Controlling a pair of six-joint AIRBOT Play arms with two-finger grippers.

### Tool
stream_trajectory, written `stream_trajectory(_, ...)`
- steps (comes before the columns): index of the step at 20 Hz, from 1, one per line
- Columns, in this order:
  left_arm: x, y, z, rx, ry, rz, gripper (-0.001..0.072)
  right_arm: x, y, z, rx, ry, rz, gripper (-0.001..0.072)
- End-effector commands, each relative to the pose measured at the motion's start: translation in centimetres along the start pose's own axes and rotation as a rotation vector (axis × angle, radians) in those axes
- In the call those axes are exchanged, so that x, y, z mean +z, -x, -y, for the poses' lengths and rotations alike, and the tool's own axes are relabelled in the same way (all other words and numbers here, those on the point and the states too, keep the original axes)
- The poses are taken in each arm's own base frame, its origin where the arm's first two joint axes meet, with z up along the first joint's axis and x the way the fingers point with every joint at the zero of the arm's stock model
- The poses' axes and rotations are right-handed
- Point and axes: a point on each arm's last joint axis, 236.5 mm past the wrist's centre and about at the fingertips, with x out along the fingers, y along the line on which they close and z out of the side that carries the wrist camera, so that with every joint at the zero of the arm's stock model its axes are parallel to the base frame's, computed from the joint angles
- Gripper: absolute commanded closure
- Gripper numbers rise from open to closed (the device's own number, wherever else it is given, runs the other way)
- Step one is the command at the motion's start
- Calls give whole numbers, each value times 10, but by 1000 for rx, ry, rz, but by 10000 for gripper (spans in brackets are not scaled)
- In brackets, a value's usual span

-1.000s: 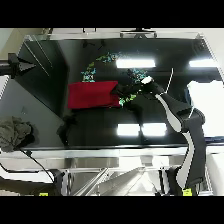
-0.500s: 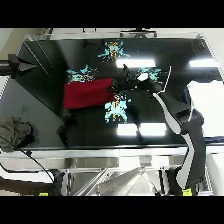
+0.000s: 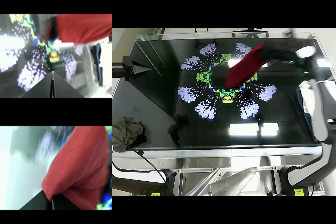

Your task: Fold the shirts.

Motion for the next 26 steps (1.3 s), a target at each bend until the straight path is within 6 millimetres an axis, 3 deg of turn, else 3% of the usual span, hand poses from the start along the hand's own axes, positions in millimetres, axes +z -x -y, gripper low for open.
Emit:
stream_trajectory(1, -10, -5, -5, -19, 20, -52, 700, 111, 107, 46, -103, -123, 291, 702)
stream_trajectory(3, -9, -5, -5, -24, 22, -48, 700, 146, 165, 76, -140, -197, 388, 702)
stream_trajectory(4, -9, -5, -4, -27, 22, -48, 700, 154, 191, 90, -160, -234, 415, 702)
stream_trajectory(7, -10, -8, -2, -28, 40, -55, 700, 153, 254, 128, -230, -315, 411, 702)
stream_trajectory(11, -17, -23, 13, -44, 18, -91, 700, 128, 306, 154, -305, -373, 342, 702)
stream_trajectory(17, -33, -56, 45, -82, -39, -169, 700, 102, 357, 157, -388, -392, 302, 701)
stream_trajectory(19, -39, -64, 54, -94, -55, -193, 700, 77, 365, 173, -503, -401, 226, 702)
stream_trajectory(22, -48, -73, 66, -110, -74, -231, 700, 20, 394, 210, -768, -534, 131, 703)
stream_trajectory(25, -57, -82, 77, -125, -92, -262, 700, -27, 440, 244, -1027, -652, 209, 702)
stream_trajectory(26, -59, -85, 80, -129, -98, -270, 700, -41, 444, 253, -1061, -677, 222, 702)
